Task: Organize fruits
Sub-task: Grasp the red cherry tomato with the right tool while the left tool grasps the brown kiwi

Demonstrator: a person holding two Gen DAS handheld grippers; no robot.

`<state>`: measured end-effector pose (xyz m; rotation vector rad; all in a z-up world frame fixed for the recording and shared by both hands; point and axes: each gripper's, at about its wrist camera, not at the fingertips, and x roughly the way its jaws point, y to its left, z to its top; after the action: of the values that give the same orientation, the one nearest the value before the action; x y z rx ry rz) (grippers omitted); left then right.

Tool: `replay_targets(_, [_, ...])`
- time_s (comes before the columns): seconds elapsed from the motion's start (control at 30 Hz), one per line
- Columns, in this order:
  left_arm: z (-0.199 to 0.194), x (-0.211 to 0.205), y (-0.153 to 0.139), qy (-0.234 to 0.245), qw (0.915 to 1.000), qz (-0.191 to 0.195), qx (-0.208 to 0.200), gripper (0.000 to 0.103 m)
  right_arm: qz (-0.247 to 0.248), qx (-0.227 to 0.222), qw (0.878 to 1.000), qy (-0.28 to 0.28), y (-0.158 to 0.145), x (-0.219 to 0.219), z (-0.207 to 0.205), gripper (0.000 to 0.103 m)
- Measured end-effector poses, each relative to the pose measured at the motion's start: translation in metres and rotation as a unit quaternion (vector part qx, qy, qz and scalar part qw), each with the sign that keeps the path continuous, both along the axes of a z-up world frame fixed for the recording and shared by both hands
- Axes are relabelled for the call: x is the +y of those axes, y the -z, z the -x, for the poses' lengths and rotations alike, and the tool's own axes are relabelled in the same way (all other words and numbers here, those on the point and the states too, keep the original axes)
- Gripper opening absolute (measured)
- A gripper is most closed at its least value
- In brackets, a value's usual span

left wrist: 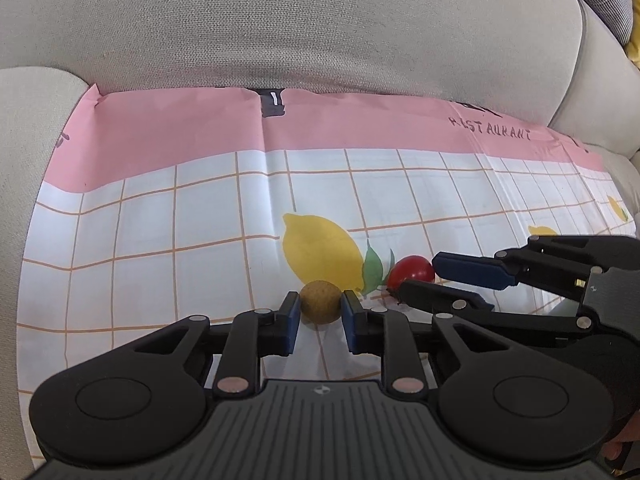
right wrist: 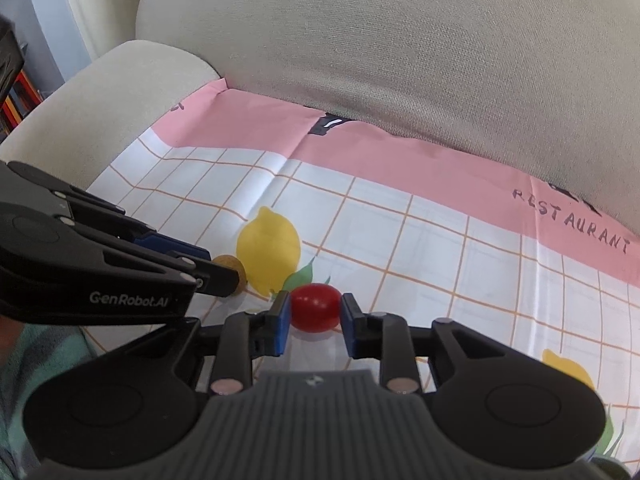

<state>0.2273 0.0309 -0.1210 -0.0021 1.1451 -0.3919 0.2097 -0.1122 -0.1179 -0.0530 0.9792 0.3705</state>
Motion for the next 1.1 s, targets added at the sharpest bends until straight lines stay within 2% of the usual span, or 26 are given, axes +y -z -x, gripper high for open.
replay_targets(0.2, [-0.007,0.007,0.008,-0.016,0.9983,0.047,0.031,0.028,-0.030,0.016,0.999,0.021,0.000,-0.010,-0.002,0.024])
replay_targets(0.4, [-0.001,-0.002,0.001,-0.009,0.9994,0.031,0.011,0.028,-0.037,0.015,0.999,0.031,-0.004,-0.013,0.004,0.022])
replay_targets(0.43, [0.001,-0.002,-0.001,-0.009,0.9993,0.034,0.007,0.028,-0.040,0.013,0.999,0.031,-0.006,-0.014,0.006,0.008])
replay_targets(0.47, [0.003,-0.002,-0.004,-0.010,0.9993,0.035,0.004,0.028,-0.042,0.010,0.999,0.032,-0.009,-0.015,0.007,0.000])
replay_targets(0.67, [0.013,0.001,-0.021,-0.021,0.9993,0.030,-0.012,0.028,-0.041,0.001,0.999,0.030,-0.022,-0.016,0.015,0.000])
replay_targets(0.77, [0.018,0.004,-0.026,-0.029,0.9992,0.022,-0.016,0.028,-0.042,0.007,0.998,0.034,-0.020,-0.016,0.016,0.014])
replay_targets(0.8, [0.020,0.005,-0.028,-0.032,0.9991,0.021,-0.017,0.028,-0.045,0.012,0.998,0.034,-0.018,-0.016,0.016,0.032])
replay_targets(0.83, [0.021,0.007,-0.029,-0.034,0.9991,0.021,-0.017,0.028,-0.045,0.011,0.998,0.037,-0.017,-0.015,0.016,0.040])
replay_targets(1.1, [0.024,0.014,-0.033,-0.045,0.9987,0.020,-0.012,0.028,-0.019,0.033,0.999,0.038,-0.001,-0.005,0.005,0.039])
